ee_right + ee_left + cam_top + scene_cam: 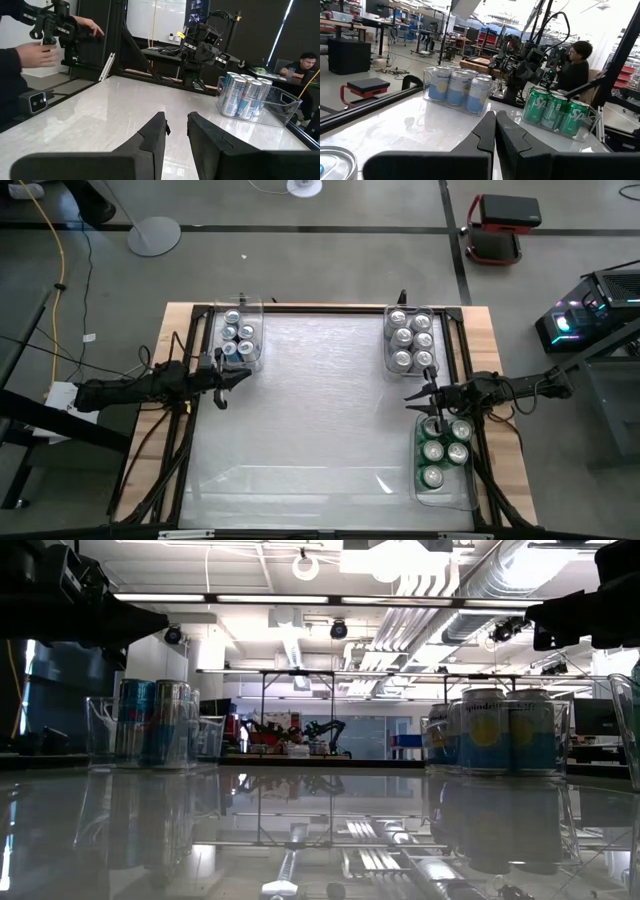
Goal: Sort soda cans
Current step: Return to Home Position
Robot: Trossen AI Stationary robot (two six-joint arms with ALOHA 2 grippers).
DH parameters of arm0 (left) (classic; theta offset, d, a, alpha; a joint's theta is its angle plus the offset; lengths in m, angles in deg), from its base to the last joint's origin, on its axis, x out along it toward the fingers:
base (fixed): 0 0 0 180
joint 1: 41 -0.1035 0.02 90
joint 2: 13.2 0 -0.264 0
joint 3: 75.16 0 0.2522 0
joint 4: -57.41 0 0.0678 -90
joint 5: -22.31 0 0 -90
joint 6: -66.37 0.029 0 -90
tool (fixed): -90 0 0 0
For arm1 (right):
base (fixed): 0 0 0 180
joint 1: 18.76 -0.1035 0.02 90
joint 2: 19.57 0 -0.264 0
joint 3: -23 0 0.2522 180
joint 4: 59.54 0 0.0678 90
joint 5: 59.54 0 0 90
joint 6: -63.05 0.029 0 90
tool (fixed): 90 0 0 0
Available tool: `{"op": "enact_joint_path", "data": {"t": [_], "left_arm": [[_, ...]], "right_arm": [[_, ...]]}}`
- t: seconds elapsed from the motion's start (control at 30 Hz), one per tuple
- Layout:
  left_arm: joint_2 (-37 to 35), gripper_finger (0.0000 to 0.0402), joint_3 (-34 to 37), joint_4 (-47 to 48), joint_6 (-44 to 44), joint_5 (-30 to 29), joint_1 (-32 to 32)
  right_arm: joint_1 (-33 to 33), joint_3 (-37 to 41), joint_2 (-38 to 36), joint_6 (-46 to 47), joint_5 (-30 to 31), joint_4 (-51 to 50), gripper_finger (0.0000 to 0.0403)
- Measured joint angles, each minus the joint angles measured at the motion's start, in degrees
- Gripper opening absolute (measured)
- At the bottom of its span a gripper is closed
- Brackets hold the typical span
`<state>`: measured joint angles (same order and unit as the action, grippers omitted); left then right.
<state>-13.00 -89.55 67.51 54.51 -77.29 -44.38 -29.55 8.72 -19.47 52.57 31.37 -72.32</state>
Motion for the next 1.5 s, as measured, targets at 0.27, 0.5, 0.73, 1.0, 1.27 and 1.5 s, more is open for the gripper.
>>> {"op": "enact_joint_path", "data": {"t": [0.27,0.5,0.73,1.0,1.27,1.5], "left_arm": [[0.0,0.0,0.0,2.06,0.81,1.35,-1.15],[-0.02,0.0,0.0,2.94,12.4,12.12,-1.02],[-0.02,0.0,0.0,3.0,17.47,11.69,0.11],[-0.02,0.0,0.0,3.0,16.59,11.69,0.48],[-0.02,0.0,0.0,3.0,16.59,11.58,0.48],[-0.02,0.0,0.0,3.0,16.59,11.5,0.47]], "right_arm": [[0.0,0.0,0.0,0.05,0.0,0.0,0.0078],[0.01,0.0,0.05,-0.02,0.0,0.02,0.0078],[0.0,0.0,0.26,-0.02,-0.01,0.01,0.0078],[0.0,0.0,0.26,-0.04,0.0,0.0,0.0078],[0.0,0.0,0.26,-0.04,0.0,0.0,0.0078],[0.01,0.0,0.26,-0.04,0.0,0.0,0.0078]]}}
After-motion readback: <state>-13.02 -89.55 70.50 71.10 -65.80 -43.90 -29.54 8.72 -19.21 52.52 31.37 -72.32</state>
